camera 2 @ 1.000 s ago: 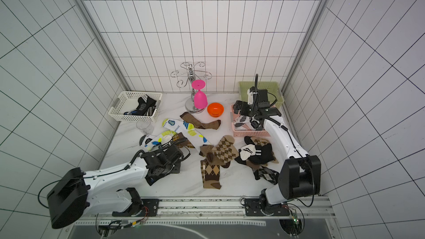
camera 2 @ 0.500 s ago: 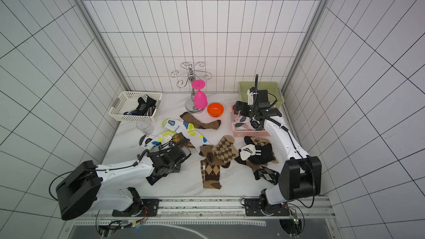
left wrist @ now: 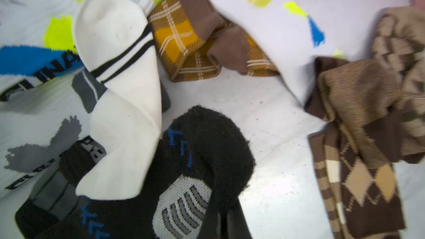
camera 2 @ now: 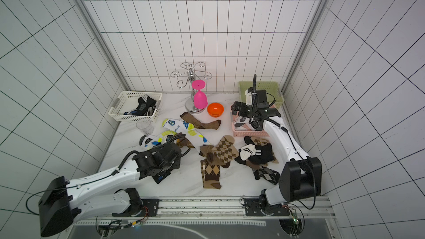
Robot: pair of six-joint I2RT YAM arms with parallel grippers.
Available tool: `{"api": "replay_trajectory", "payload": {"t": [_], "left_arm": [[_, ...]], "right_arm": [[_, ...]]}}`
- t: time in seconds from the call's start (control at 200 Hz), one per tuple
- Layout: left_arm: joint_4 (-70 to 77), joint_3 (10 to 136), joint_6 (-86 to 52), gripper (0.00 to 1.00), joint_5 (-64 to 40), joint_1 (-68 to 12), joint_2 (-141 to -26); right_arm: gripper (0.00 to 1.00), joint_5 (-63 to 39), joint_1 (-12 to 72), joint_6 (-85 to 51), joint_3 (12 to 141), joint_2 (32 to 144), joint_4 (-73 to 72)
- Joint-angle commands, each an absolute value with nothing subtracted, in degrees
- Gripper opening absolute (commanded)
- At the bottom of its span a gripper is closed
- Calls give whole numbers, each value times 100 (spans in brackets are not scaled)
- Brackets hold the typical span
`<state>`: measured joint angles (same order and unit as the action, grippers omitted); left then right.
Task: Sort the socks into the basket by color
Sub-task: Pick up the sock at the center of the board, then place the sock in the bin.
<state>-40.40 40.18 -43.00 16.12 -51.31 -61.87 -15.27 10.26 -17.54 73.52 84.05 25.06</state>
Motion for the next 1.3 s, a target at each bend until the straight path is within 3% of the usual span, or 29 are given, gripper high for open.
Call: {"api": "replay_trajectory", "payload": {"t": [0.0,0.37,0.8,1.294], "left_arm": [[-4276,4362,-4164,0,1439,-5183,-5947],[-4633,5741,-3716,0,1734,-5237,-5389],[-4582,7666,-2762,0,2654,-4994,-5949],[-3925,9518,-1595,0,1092,-1833,-7193]], "right_arm": [[99,-1583,1124,-1723,7093,8254,2624],[99,-1603,1279,-1751,7084,8210,2637],[99,-1608,1397,-1749,7036,7996,2769],[99,-1773,1398,-1696,6965,7763,2783]]}}
